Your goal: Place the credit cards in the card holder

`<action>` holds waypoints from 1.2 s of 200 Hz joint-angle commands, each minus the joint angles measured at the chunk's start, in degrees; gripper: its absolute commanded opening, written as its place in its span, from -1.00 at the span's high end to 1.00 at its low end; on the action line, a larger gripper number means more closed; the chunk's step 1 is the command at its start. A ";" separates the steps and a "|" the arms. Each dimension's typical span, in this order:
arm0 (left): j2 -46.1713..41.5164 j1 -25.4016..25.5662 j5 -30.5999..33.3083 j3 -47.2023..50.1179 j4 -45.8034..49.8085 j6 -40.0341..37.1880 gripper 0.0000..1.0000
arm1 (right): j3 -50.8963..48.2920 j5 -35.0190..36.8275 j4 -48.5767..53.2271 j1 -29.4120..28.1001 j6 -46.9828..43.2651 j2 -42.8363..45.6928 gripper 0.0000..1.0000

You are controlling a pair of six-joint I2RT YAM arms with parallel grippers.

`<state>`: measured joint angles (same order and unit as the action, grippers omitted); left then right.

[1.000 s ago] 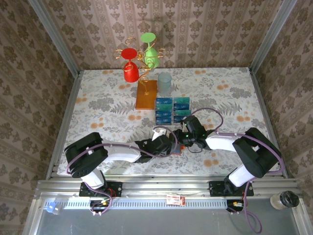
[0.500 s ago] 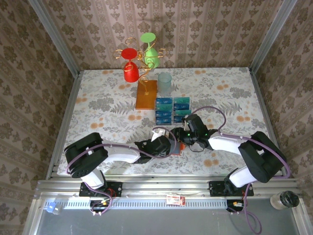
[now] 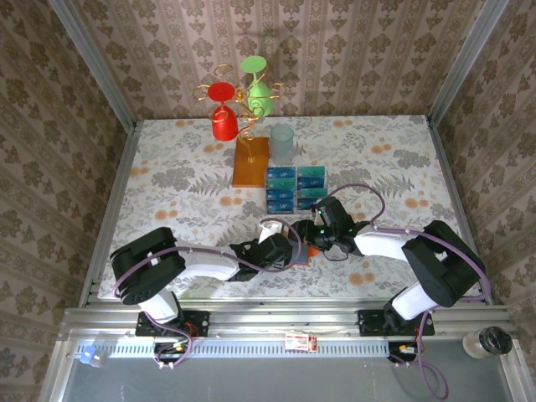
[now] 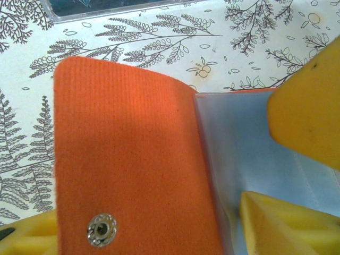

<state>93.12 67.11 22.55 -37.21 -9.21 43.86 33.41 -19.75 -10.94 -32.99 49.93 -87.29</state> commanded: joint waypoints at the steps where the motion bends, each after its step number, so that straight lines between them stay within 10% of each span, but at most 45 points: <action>1: -0.76 0.30 1.10 1.31 1.06 0.87 -0.29 | -0.32 0.52 -0.65 0.30 0.59 -1.33 -0.24; 240: -1.14 0.32 1.75 4.71 -3.82 4.26 -0.26 | -2.47 -0.30 -0.56 1.35 2.44 2.59 -0.17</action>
<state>92.47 67.16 23.68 -34.76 -12.78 45.93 31.97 -21.39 -13.34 -31.88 53.08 -84.71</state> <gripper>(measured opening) 0.628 0.584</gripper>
